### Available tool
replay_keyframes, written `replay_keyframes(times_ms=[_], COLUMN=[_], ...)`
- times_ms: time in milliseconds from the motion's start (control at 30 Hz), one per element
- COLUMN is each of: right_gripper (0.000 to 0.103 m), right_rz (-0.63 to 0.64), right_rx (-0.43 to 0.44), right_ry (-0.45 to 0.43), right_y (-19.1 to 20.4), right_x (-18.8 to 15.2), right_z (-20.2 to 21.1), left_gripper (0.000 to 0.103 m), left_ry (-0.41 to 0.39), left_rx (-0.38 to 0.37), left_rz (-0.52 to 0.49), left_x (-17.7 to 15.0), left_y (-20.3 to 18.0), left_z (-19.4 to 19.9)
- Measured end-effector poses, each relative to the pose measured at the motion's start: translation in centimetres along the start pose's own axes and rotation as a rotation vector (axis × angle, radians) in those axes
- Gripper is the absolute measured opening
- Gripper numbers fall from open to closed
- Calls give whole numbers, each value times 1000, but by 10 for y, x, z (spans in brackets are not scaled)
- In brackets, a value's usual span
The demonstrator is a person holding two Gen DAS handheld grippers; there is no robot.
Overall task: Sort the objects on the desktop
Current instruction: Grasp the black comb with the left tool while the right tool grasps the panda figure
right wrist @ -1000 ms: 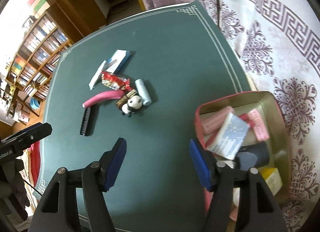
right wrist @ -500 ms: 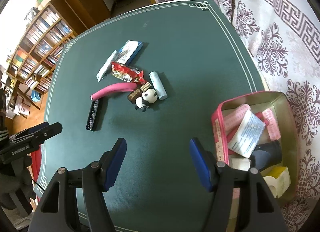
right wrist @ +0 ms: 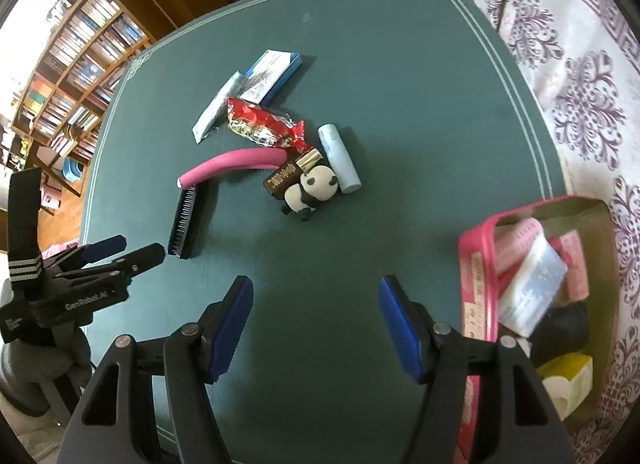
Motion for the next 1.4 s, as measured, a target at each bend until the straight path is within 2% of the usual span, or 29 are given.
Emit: replay_keyframes(times_ms=[167, 367, 700, 767, 833, 867, 933, 1167, 1400], right_gripper=[69, 69, 69, 69, 69, 69, 69, 69, 67], right_rz=[9, -20, -75, -75, -73, -71, -64, -92, -170], right_rx=[4, 16, 10, 9, 11, 12, 17, 46, 79], right_ry=[27, 51, 94, 101, 107, 109, 115, 117, 121], right_y=[7, 7, -6, -6, -5, -4, 0, 4, 0], right_x=[8, 16, 23, 25, 26, 27, 29, 39, 52], right_z=[-18, -40, -62, -66, -69, -71, -74, -82, -93], left_gripper=[84, 84, 81, 74, 59, 56, 28, 27, 27], left_ry=[-22, -11, -6, -15, -29, -35, -44, -12, -2], left_rx=[-19, -39, -22, 16, 59, 65, 59, -18, -33], left_rz=[13, 30, -26, -73, -114, -120, -112, -68, -70], left_x=[8, 11, 18, 18, 18, 18, 19, 10, -1], left_y=[1, 3, -5, -7, -7, -7, -6, -8, -12], left_z=[-16, -36, -46, -45, -44, -43, -40, -30, -17])
Point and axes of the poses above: each gripper's, at about its wrist camera, not at the fingertips, and z roughly against the way its jaws point, y to its left, x to its top, the point moved 9 cm from there along -z, roughly the way its jaws point, and after that the axes turned 6 degrees about -y, right-handed, at the moved point
